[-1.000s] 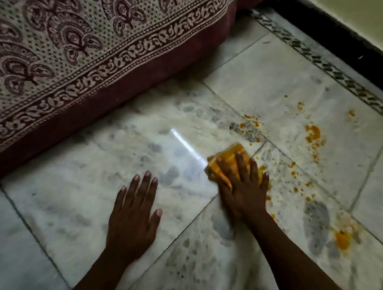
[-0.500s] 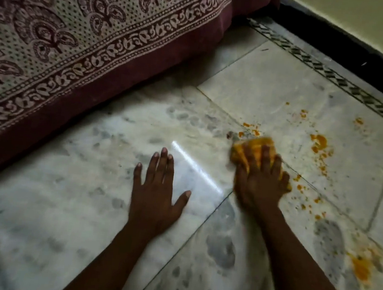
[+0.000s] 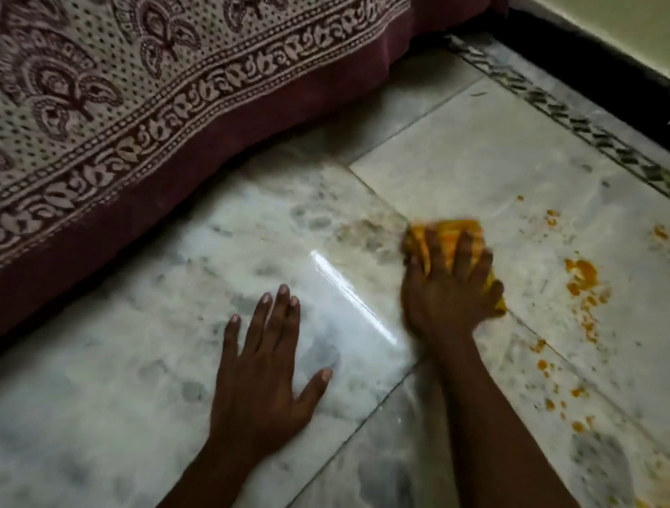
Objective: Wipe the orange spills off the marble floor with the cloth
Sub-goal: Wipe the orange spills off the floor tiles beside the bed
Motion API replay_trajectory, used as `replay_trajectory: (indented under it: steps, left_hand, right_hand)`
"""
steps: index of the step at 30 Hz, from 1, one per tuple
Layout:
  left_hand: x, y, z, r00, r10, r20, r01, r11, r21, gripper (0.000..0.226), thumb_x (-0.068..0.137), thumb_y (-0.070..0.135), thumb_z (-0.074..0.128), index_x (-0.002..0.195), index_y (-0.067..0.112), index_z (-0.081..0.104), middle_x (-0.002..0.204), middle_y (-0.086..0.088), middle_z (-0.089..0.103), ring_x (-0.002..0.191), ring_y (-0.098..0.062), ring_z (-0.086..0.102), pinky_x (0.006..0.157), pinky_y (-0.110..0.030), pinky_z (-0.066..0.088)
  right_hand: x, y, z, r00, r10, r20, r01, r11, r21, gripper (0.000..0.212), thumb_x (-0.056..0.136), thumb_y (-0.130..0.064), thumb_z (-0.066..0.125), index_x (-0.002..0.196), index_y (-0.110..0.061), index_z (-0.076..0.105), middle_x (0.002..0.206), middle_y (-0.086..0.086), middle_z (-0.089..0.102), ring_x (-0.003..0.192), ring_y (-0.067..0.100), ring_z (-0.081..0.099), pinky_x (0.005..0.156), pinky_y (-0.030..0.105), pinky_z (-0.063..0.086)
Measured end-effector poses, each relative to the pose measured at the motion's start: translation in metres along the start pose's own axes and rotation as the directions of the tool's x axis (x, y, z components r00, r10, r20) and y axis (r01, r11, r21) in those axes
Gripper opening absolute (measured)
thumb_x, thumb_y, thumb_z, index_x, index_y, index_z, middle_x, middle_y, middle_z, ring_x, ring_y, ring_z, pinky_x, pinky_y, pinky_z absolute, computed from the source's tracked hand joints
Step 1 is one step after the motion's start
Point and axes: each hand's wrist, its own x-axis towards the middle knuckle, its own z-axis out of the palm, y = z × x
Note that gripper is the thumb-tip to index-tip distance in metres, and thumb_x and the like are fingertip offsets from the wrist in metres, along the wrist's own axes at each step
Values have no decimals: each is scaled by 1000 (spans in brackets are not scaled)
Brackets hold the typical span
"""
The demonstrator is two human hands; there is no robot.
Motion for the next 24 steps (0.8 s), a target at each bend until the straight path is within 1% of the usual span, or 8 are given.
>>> replay_trajectory:
  steps: [2,5,7,9,12,14,16,24]
  left_hand:
    - [0,1,-4,1000,-3,16,3,1000,-7,98,97,73,38,170,15,8,179,-2,0,166,-20,5,129,-57,18]
    - [2,1,-13,999,-31,25,32,999,-41,101,96,74,41,169,10,11,179,-7,5,165,-23,13,126,-59,26]
    - [5,-1,-15,999,-50,20,52,996,-76,105,94,74,47,168,7,15,178,-9,6,164,-26,15,124,-59,29]
    - [3,-1,-13,998,-60,23,62,994,-86,107,92,74,50,167,4,19,178,-11,8,164,-27,16,124,-59,31]
    - [3,4,-12,996,-68,56,72,995,-73,107,92,75,50,167,5,18,178,-10,5,165,-26,13,126,-59,28]
    - [4,5,-13,997,-54,61,59,995,-76,107,93,75,47,168,5,15,179,-9,4,165,-25,9,128,-57,24]
    - [4,3,-14,998,-55,31,58,994,-89,106,93,74,49,167,5,17,178,-9,7,165,-26,12,128,-57,24]
    - [4,4,-13,997,-76,24,78,993,-94,107,89,71,55,166,5,22,178,-9,13,164,-27,17,126,-57,28]
  right_hand:
    - [29,-54,5,997,51,55,-55,995,80,60,102,-62,34,160,-50,26,176,3,10,159,45,5,122,71,6]
    - [6,-102,21,940,-342,-3,342,938,65,57,98,-54,42,154,-45,45,170,8,30,153,52,25,116,75,20]
    - [-37,-90,16,818,-560,132,566,825,-5,58,99,-58,37,157,-53,34,174,-2,19,159,42,17,119,65,18]
    - [-61,-42,5,766,-625,149,633,774,-12,59,98,-59,36,157,-59,25,174,-7,15,160,35,16,118,60,19]
    - [-41,18,-11,872,-468,146,476,879,-26,62,94,-63,33,155,-59,22,174,-4,16,159,35,21,119,63,23]
    - [-2,7,-10,964,-207,168,222,972,-72,65,92,-71,22,156,-62,19,176,-5,7,161,35,10,122,63,15]
    - [30,-31,-1,985,-110,132,121,990,-78,65,93,-75,18,157,-62,17,176,-4,4,161,38,4,123,65,11]
    - [24,-44,-5,918,-369,149,378,925,-39,60,96,-75,27,155,-65,18,176,-9,1,162,35,2,122,65,14]
